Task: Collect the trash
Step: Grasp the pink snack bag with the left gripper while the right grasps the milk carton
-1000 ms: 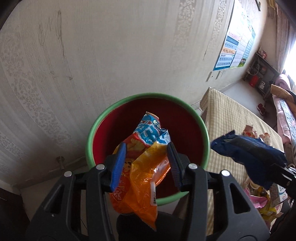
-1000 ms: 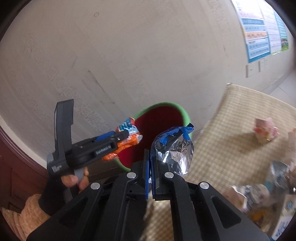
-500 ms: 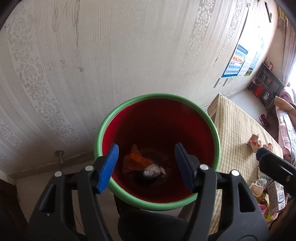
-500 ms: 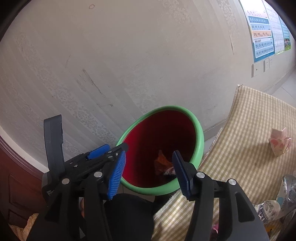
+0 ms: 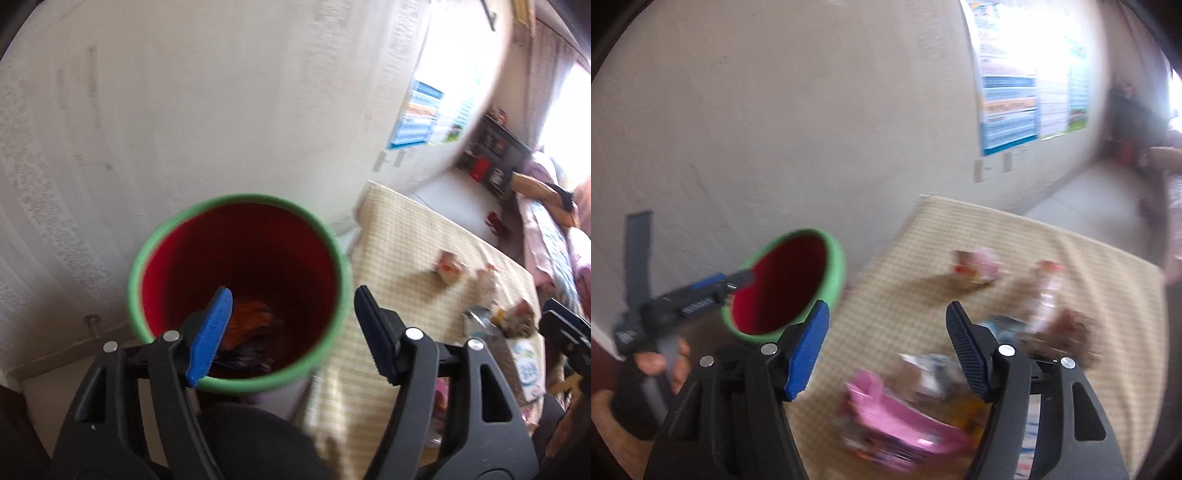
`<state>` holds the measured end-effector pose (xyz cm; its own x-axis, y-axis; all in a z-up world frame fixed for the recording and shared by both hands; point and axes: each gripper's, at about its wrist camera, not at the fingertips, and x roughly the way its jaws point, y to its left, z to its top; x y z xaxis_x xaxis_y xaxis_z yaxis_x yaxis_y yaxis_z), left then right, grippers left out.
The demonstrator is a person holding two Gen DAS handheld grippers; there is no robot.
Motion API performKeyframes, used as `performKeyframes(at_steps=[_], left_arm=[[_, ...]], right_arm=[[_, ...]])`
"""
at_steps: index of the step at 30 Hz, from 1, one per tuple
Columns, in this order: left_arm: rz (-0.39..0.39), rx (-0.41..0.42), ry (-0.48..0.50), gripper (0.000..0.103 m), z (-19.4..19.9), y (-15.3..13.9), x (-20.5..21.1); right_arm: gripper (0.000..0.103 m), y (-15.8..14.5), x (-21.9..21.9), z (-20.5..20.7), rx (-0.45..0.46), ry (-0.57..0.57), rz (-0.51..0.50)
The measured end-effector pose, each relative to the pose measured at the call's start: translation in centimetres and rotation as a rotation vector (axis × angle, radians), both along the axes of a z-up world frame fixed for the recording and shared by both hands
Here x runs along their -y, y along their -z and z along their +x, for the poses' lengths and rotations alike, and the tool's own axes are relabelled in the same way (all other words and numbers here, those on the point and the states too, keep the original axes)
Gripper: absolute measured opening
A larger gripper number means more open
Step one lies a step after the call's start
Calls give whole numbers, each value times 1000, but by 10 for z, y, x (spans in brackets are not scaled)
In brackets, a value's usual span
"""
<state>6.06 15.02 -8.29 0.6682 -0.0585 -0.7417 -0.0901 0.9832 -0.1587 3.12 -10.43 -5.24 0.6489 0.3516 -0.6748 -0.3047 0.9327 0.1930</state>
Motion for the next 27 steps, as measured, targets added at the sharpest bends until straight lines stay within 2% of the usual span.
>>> performKeyframes(at_steps=[5, 11, 13, 16, 17, 18, 20, 23, 27], left_arm=[[-45, -58, 145, 72, -9, 10, 52], [-45, -140, 271, 83, -34, 23, 103], [-53, -194, 271, 85, -41, 30, 109], [-106, -283, 259, 85, -50, 45, 114], [-128, -312, 256, 85, -52, 51, 116], [-133, -346, 258, 85, -54, 57, 120], [-148, -384, 265, 85, -58, 65, 125], [-174, -416, 280, 85, -60, 75, 133], [-188, -418, 254, 85, -50, 83, 135]], right_arm=[[67, 28, 44, -12, -70, 135, -110], [71, 69, 68, -25, -188, 170, -140], [72, 76, 69, -28, -205, 165, -162], [71, 85, 73, -28, -224, 160, -173], [69, 87, 74, -29, -226, 157, -177], [61, 90, 74, -28, -226, 157, -178], [59, 91, 79, -30, -220, 161, -159], [57, 89, 85, -34, -204, 173, -130], [57, 87, 91, -35, -195, 179, -94]])
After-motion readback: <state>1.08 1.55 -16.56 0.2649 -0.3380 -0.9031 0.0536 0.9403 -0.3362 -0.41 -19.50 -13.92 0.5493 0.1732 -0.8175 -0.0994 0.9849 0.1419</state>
